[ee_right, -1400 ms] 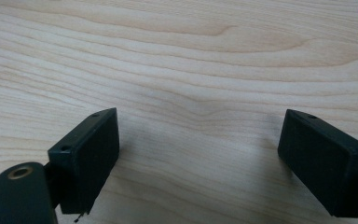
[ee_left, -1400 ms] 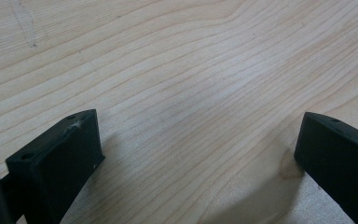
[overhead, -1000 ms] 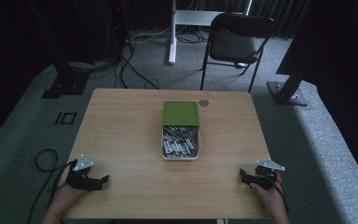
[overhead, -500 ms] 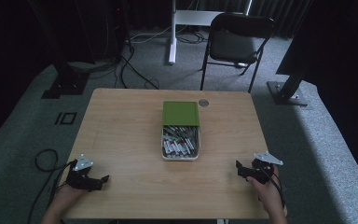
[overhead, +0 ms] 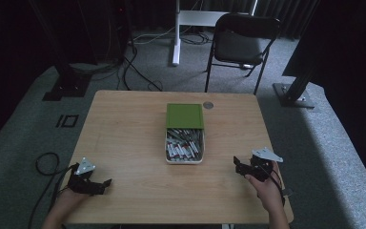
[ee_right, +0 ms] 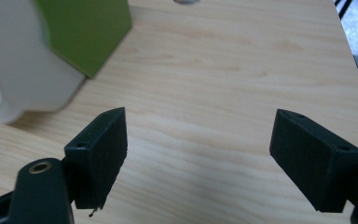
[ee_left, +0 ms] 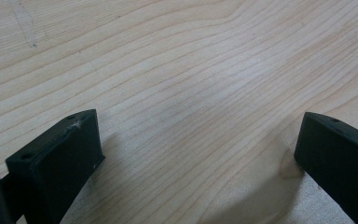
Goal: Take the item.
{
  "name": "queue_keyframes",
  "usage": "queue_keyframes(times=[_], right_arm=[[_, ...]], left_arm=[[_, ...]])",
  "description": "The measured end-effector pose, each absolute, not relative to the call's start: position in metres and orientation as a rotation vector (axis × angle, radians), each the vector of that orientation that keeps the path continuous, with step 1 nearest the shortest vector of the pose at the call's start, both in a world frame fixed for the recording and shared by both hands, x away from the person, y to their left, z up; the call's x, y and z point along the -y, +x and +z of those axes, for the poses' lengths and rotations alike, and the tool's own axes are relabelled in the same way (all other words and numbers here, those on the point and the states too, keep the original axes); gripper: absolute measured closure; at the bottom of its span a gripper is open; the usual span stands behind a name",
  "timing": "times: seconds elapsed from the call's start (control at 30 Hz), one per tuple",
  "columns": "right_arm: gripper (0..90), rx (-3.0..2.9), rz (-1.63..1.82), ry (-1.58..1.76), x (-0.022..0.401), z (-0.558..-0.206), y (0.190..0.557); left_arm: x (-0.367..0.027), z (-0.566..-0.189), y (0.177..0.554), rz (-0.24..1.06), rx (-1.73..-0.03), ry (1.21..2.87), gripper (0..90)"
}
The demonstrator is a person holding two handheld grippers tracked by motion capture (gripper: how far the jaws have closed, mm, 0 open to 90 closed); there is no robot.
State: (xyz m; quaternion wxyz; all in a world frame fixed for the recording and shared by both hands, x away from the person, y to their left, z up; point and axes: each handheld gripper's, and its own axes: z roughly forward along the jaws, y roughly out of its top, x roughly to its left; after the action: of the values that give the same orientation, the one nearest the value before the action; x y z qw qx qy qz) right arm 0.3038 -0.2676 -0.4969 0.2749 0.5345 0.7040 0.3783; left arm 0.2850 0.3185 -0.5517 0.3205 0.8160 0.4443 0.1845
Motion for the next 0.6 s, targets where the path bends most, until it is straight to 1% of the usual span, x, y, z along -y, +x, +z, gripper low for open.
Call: queue_keyframes(times=[0.6], right_arm=[[19.5, -1.933, 1.128, 1.29, 0.22, -0.463, 0.315]], left_arm=[[-0.318, -0.552, 0.285, 0.483, -1.169, 2.144, 1.4]])
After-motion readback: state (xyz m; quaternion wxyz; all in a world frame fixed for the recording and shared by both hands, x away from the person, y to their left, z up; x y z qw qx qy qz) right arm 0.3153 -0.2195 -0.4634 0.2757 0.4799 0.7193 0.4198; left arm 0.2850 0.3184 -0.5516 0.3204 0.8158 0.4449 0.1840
